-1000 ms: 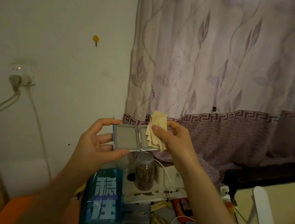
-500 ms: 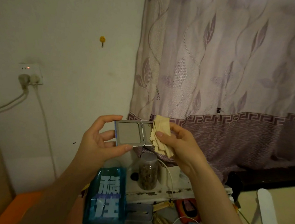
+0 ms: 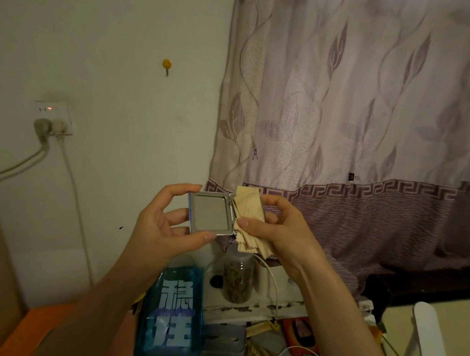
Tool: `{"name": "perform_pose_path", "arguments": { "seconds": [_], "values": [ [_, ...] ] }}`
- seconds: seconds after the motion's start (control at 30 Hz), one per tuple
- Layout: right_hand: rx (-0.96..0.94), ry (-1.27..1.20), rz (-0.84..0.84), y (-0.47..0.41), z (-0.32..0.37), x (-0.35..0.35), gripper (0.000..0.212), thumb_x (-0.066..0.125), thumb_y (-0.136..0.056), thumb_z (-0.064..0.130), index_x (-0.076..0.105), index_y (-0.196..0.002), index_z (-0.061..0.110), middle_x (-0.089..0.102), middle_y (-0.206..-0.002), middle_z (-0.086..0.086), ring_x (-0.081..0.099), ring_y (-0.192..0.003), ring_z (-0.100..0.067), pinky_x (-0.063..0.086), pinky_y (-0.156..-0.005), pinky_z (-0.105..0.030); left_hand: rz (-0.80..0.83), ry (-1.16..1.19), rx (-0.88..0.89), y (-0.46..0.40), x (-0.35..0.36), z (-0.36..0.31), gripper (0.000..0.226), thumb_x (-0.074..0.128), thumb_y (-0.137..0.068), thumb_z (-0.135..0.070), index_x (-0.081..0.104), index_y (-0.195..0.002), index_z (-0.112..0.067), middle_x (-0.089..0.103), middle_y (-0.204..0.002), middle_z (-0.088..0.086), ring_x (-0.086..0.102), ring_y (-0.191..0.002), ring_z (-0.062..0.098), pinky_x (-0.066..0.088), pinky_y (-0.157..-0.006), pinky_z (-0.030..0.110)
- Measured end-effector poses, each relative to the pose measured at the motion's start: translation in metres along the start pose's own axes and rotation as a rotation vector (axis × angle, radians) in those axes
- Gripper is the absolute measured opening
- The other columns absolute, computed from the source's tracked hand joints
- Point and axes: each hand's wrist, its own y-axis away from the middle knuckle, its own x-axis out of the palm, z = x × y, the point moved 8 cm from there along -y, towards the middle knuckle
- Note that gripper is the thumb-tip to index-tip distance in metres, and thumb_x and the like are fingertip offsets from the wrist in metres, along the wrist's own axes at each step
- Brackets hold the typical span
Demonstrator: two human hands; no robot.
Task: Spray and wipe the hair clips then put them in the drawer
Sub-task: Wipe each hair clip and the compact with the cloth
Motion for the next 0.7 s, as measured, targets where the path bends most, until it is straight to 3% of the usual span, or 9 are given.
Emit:
{"name": "perform_pose_path", "arguments": {
  "seconds": [0.2, 0.3, 0.4, 0.57, 0.7],
  "values": [
    [0.003, -0.021, -0.076, -0.001, -0.005, -0.002, 0.05, 0.082, -0.057, 0.011, 0.057, -0.1, 0.011, 0.075, -0.079, -0.008, 0.072, -0.066, -0.019, 0.056, -0.053, -0.029, 0.032, -0.018, -0.017, 0.001, 0.001, 0.0, 0.066, 0.078, -0.055, -0.004, 0.055, -0.112, -0.028, 0.075, -0.096, 0.004, 0.073, -0.085, 0.025, 0.058, -0.065, 0.027],
    [-0.011, -0.028, -0.16, -0.003, -0.006, -0.007, 0.034, 0.081, -0.067, 0.009, 0.057, -0.091, 0.01, 0.074, -0.073, -0.004, 0.072, -0.065, -0.016, 0.057, -0.054, -0.026, 0.062, -0.031, -0.038, 0.003, 0.004, 0.002, 0.066, 0.079, -0.054, -0.005, 0.056, -0.112, -0.027, 0.075, -0.096, 0.005, 0.073, -0.083, 0.026, 0.058, -0.065, 0.026],
    [-0.046, -0.017, -0.206, -0.003, -0.004, -0.01, 0.03, 0.082, -0.065, 0.014, 0.057, -0.082, 0.01, 0.072, -0.064, -0.001, 0.07, -0.059, -0.013, 0.054, -0.05, -0.023, 0.073, -0.043, -0.049, 0.004, 0.004, 0.004, 0.067, 0.079, -0.052, -0.005, 0.055, -0.112, -0.027, 0.075, -0.096, 0.002, 0.073, -0.082, 0.026, 0.058, -0.063, 0.026],
    [-0.045, -0.025, -0.184, -0.003, -0.003, -0.013, 0.012, 0.071, -0.081, 0.009, 0.064, -0.088, 0.003, 0.07, -0.061, 0.0, 0.067, -0.054, -0.007, 0.05, -0.048, -0.017, 0.063, -0.049, -0.04, 0.003, -0.002, 0.004, 0.066, 0.081, -0.053, -0.008, 0.058, -0.109, -0.032, 0.075, -0.097, 0.001, 0.073, -0.083, 0.025, 0.057, -0.063, 0.025],
    [-0.005, -0.024, -0.136, -0.004, -0.003, -0.013, 0.01, 0.066, -0.085, 0.01, 0.065, -0.092, 0.003, 0.071, -0.065, 0.0, 0.066, -0.055, -0.008, 0.051, -0.048, -0.02, 0.057, -0.046, -0.028, 0.002, -0.004, 0.004, 0.065, 0.081, -0.054, -0.009, 0.06, -0.108, -0.038, 0.075, -0.099, 0.002, 0.073, -0.086, 0.024, 0.057, -0.065, 0.025]
  ]
}}
